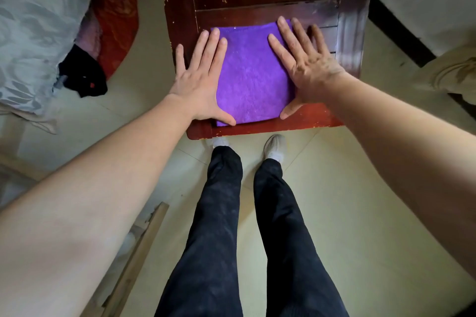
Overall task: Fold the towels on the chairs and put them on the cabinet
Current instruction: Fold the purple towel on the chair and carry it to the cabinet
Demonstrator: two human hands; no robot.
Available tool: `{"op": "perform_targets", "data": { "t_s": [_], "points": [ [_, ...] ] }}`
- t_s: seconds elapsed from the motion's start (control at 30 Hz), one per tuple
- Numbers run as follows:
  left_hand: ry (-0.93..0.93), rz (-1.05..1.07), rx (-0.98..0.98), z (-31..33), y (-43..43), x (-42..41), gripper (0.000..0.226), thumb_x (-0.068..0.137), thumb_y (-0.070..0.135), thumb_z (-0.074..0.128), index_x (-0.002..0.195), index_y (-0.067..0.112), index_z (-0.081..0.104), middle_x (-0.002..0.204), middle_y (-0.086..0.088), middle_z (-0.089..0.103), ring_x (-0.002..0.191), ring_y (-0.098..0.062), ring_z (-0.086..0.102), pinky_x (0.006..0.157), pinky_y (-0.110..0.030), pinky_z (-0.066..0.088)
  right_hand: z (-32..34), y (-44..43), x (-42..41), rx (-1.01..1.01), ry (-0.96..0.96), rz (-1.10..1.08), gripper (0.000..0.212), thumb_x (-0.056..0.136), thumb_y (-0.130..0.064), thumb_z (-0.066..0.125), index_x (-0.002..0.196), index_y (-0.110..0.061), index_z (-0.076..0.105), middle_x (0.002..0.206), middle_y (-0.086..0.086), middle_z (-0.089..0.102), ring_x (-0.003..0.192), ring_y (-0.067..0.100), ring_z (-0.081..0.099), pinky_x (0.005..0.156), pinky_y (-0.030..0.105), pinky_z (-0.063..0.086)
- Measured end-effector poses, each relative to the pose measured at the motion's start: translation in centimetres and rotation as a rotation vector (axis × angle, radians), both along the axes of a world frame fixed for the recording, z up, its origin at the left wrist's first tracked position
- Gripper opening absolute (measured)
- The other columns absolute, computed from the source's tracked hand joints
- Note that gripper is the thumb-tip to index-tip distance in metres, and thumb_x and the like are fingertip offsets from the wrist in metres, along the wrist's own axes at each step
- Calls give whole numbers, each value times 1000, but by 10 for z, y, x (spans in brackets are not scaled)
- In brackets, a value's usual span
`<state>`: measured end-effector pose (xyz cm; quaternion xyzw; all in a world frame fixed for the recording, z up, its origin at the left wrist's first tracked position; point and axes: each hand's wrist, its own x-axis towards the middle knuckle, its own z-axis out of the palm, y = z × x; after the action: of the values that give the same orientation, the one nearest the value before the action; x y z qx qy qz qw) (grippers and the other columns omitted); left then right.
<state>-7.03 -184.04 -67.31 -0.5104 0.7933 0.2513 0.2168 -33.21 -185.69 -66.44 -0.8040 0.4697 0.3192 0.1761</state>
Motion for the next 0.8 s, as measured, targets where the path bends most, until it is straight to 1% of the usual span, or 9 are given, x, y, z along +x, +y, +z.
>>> {"op": "perform_targets", "data": {
  "t_s": [0.23, 0.3, 0.37, 0.43, 0.5, 0.57, 0.63, 0.73, 0.8],
  "points": [
    [-23, 74, -7, 12, 15, -2, 161, 39, 89, 67, 153, 11, -16, 161, -16, -21, 149, -32, -18, 118, -62, 3, 12, 22, 10, -1, 188, -290, 166, 39, -99, 59, 153, -13, -26, 162, 24, -21, 149, 44, -18, 119, 63, -5],
    [69, 308, 32, 25, 26, -11, 148, 51, 88, 64, 154, 15, -14, 162, -15, -16, 150, -32, -9, 118, -57, 5, 19, 33, 7, 79, 153, -443, 159, 47, -94, 63, 156, -12, -18, 162, 24, -20, 149, 44, -18, 119, 61, -4],
    [220, 658, 17, 31, 36, -23, 122, 70, 83, 53, 156, 15, -1, 160, -15, 9, 147, -32, 15, 116, -52, 16, 27, 42, 6, 142, -49, -692, 140, 61, -83, 68, 159, -15, -6, 164, 22, -12, 151, 41, -12, 121, 55, 1],
    [341, 1068, 67, 35, 39, -33, 104, 78, 82, 37, 152, 12, 19, 149, -13, 35, 137, -31, 36, 114, -48, 29, 29, 49, 8, 96, -314, -945, 102, 81, -64, 66, 157, -14, 19, 159, 21, 18, 149, 37, 12, 121, 47, 15],
    [426, 1444, 199, 38, 34, -40, 85, 81, 81, 29, 129, 13, 47, 123, -4, 55, 120, -26, 51, 104, -42, 40, 27, 51, 13, 55, -495, -1197, 62, 88, -42, 56, 143, -15, 45, 138, 11, 53, 133, 28, 42, 114, 40, 34],
    [456, 1660, 280, 39, 26, -43, 64, 88, 77, 30, 100, 19, 51, 99, 6, 56, 105, -21, 55, 92, -35, 43, 25, 49, 22, 93, -562, -1447, 45, 86, -35, 51, 128, -20, 57, 119, 1, 68, 117, 21, 58, 104, 38, 45],
    [468, 1730, 390, 39, 17, -42, 69, 83, 82, 29, 104, 20, 47, 106, 7, 55, 105, -20, 53, 94, -34, 41, 19, 43, 30, 138, -591, -1611, 27, 88, -32, 53, 111, -23, 63, 101, -6, 70, 103, 19, 63, 95, 34, 49],
    [499, 1728, 540, 34, 8, -30, 115, 54, 99, 25, 135, 20, 49, 132, 3, 58, 119, -22, 56, 107, -45, 40, 16, 31, 34, 210, -637, -1689, 15, 86, -32, 55, 91, -22, 65, 77, -10, 60, 82, 16, 55, 75, 29, 43],
    [625, 1668, 628, 30, 4, -23, 108, 58, 98, 25, 135, 29, 55, 131, 4, 62, 120, -20, 59, 107, -46, 43, 20, 29, 31, 250, -661, -1718, 18, 80, -38, 50, 72, -24, 60, 69, -8, 54, 70, 16, 48, 65, 30, 36]
  ]
}}
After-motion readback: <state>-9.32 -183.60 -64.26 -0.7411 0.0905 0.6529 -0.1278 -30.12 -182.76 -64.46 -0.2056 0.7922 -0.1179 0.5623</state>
